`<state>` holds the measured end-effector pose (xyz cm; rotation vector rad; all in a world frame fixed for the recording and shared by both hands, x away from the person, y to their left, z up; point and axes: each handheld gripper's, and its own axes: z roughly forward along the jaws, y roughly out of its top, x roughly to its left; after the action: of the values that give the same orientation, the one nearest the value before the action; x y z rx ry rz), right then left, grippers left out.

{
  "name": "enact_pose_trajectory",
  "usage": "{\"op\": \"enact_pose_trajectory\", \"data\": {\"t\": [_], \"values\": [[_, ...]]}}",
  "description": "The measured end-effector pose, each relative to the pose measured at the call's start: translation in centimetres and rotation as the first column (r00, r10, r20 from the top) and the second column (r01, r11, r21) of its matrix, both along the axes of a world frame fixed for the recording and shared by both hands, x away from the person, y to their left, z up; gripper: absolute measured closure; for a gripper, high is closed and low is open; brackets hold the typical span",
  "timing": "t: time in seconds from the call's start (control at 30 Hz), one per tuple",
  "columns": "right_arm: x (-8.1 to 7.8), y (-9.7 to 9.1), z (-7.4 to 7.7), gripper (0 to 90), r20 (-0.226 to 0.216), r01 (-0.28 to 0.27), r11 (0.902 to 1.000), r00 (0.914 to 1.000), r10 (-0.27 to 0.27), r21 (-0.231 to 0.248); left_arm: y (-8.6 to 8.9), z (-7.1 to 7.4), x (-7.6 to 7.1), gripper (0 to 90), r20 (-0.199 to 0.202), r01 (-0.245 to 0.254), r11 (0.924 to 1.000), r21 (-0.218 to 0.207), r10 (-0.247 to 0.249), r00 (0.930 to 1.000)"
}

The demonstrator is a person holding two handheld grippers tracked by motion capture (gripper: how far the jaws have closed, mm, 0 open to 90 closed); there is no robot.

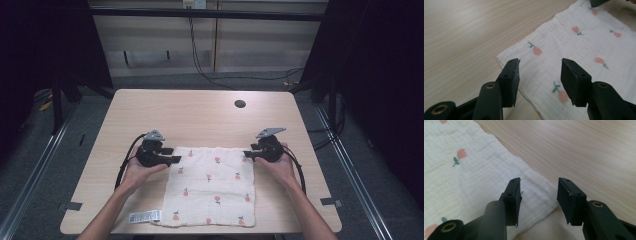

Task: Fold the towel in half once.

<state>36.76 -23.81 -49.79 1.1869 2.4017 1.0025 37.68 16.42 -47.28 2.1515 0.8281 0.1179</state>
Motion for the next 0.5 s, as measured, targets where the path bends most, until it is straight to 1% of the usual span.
{"op": "enact_pose_trajectory", "data": {"t": [0.03,0.07,0.1,0.13,0.17,0.2,0.27,0.3,0.33,0.37,0.4,0.43,0.47,0.5], "values": [[0.0,0.0,-0.2,51.2,-0.013,0.000,1.0000,0.9999,0.000,0.000,0.0,-0.1,0.3,49.4,-0.004,0.008,1.0000,0.006,-0.008,1.0000],[0.0,0.1,-0.3,50.6,-0.009,0.002,0.9999,1.0000,-0.002,-0.016,-0.1,-0.1,0.5,49.6,0.001,0.006,0.9998,0.019,-0.006,1.0000],[0.0,0.1,-0.3,47.7,-0.005,0.003,0.9999,1.0000,-0.003,-0.014,0.0,-0.3,0.8,49.1,0.008,0.003,0.9997,0.023,-0.003,1.0000],[0.0,0.1,-0.3,46.7,-0.013,-0.004,1.0000,0.9999,0.004,-0.004,0.2,-0.4,1.1,49.1,0.003,-0.014,0.9997,0.019,0.014,0.9999],[-0.1,0.2,-0.4,46.0,-0.011,-0.005,0.9999,0.9999,0.005,-0.010,0.3,-0.5,1.3,48.9,-0.003,-0.023,0.9997,0.014,0.023,0.9997],[-0.1,0.3,-0.5,45.6,0.005,-0.018,0.9998,0.9998,0.018,-0.009,0.3,-0.6,1.4,48.9,-0.001,-0.023,0.9995,0.022,0.023,0.9997],[-0.1,0.3,-0.6,45.9,0.007,-0.014,0.9999,0.9999,0.014,-0.004,0.5,-0.6,1.5,48.8,0.000,-0.033,0.9990,0.031,0.033,0.9995],[-0.1,0.2,-0.6,47.1,0.005,-0.010,0.9999,0.9999,0.010,0.002,0.5,-0.7,1.6,48.7,0.001,-0.035,0.9991,0.025,0.035,0.9994],[-0.1,0.2,-0.6,48.8,0.011,-0.007,1.0000,0.9999,0.007,-0.004,0.5,-0.8,1.6,48.7,0.007,-0.040,0.9988,0.026,0.040,0.9992],[-0.1,0.2,-0.6,50.5,0.014,-0.012,0.9999,0.9998,0.012,-0.009,0.5,-0.9,1.8,48.4,0.006,-0.036,0.9989,0.029,0.036,0.9993],[-0.1,0.2,-0.5,52.7,0.008,-0.006,0.9999,0.9999,0.006,-0.011,0.4,-1.1,1.9,47.7,0.005,-0.035,0.9990,0.027,0.035,0.9994],[-0.1,0.2,-0.5,54.1,0.009,-0.003,0.9998,1.0000,0.003,-0.018,0.4,-1.1,2.0,47.4,0.004,-0.039,0.9986,0.036,0.039,0.9992],[-0.1,0.2,-0.5,56.8,0.008,-0.006,0.9999,0.9999,0.007,-0.013,0.4,-1.2,2.1,47.1,0.007,-0.045,0.9981,0.043,0.045,0.9990],[-0.1,0.2,-0.5,59.6,0.008,-0.007,0.9998,0.9999,0.007,-0.016,0.4,-1.3,2.3,46.9,0.000,-0.048,0.9983,0.034,0.048,0.9989]]}}
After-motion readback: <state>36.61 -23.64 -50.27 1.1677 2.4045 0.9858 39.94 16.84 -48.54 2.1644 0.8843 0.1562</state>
